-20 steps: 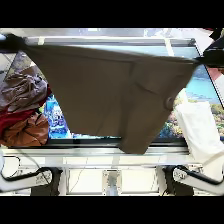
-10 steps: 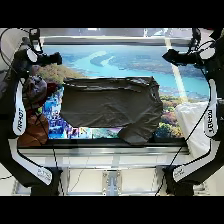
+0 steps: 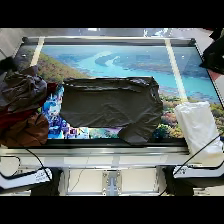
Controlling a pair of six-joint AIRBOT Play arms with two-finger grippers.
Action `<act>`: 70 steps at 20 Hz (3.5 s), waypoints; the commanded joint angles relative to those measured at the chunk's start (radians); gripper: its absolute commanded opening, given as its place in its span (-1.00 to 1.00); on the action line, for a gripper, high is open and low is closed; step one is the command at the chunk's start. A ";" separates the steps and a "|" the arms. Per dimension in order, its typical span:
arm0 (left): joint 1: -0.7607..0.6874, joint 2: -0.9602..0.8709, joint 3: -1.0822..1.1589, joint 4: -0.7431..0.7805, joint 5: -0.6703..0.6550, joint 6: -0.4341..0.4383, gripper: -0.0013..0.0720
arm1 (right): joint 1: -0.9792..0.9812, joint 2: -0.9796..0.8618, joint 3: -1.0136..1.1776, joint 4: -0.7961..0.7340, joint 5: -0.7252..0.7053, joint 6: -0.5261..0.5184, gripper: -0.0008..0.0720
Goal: Fold the shirts.
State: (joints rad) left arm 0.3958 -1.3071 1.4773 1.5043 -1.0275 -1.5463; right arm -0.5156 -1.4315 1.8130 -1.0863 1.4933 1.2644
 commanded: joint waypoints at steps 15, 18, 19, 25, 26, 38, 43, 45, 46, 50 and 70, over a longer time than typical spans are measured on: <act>-0.027 0.364 -1.133 -0.787 0.311 0.192 0.91 | -0.087 0.301 -1.211 0.343 -0.239 -0.107 0.09; -0.094 0.265 -1.132 -0.964 0.364 0.330 0.91 | -0.087 0.301 -1.211 0.354 -0.237 -0.107 0.09; -0.118 0.232 -1.132 -0.997 0.397 0.344 0.91 | -0.087 0.301 -1.211 0.356 -0.238 -0.107 0.09; -0.177 0.151 -1.132 -1.045 0.496 0.351 0.56 | -0.087 0.301 -1.212 0.358 -0.285 -0.106 0.09; -0.179 0.151 -1.132 -1.045 0.503 0.351 0.23 | -0.087 0.301 -1.212 0.359 -0.291 -0.106 0.09; -0.201 0.153 -1.132 -1.045 0.515 0.399 -0.93 | 0.024 0.301 -1.212 0.238 -0.414 -0.028 0.09; -0.201 0.153 -1.132 -1.045 0.515 0.399 -0.93 | 0.078 0.233 -1.230 0.236 -0.426 0.002 0.09; -0.201 0.153 -1.132 -1.045 0.515 0.399 -0.93 | 0.116 0.192 -1.230 0.274 -0.457 0.002 0.09; -0.201 0.153 -1.132 -1.045 0.515 0.399 -0.93 | 0.138 0.173 -1.229 0.288 -0.483 0.002 0.09; -0.201 0.153 -1.132 -1.044 0.515 0.399 -0.93 | 0.174 0.122 -1.229 0.305 -0.522 0.009 0.09; 0.216 0.972 -0.524 -0.610 0.026 0.352 -0.94 | 0.172 0.883 -0.619 0.341 -0.167 0.013 -0.94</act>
State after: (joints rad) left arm 0.4759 -0.5297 0.7403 0.7284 -0.9039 -1.1381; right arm -0.3424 -0.7681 1.0130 -0.6975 1.3098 1.2076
